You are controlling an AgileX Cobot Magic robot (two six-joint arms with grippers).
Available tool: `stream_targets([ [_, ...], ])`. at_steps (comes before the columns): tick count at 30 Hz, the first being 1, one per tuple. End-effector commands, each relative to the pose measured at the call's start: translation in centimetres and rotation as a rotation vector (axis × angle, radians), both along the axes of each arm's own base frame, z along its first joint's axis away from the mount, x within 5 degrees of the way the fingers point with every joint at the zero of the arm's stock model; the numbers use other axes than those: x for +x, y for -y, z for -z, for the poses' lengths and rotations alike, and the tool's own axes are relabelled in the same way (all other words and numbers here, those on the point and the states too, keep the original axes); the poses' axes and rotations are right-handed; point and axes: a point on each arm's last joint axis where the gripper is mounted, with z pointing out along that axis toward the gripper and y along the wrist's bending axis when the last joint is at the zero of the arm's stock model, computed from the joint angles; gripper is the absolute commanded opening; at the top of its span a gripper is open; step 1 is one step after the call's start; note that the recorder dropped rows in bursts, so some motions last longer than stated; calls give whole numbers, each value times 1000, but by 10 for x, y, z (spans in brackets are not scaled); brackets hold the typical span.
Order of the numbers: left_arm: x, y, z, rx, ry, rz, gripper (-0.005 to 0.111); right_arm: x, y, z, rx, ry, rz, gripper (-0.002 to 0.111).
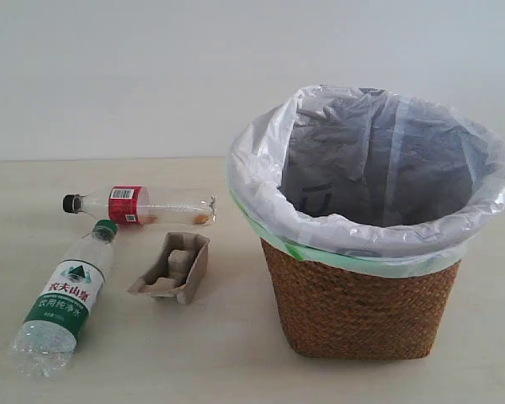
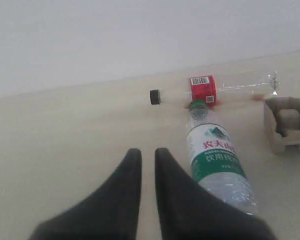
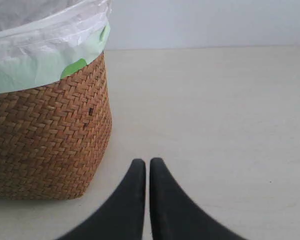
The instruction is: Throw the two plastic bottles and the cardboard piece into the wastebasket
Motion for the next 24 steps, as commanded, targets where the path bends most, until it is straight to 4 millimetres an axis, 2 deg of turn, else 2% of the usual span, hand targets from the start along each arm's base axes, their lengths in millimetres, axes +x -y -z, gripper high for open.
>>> stream_targets([
  [1,1,-1,-11,83,132,-4,10,0,0,-1,-3,14,5,0],
  [9,-8,4,-56,-3,649,43,10,0,0,-1,-3,14,5,0],
  [15,-26,8,-81,-375,941,204,10,0,0,-1,-3,14,5,0],
  [17,-27,7,-83,-403,950,211,8,0,0,-1,-3,14,5,0],
  [18,-28,6,-93,-427,930,205,4,0,0,-1,-3,14,5,0],
  [24,-21,2,-148,-393,665,84,4,0,0,-1,-3,14,5,0],
])
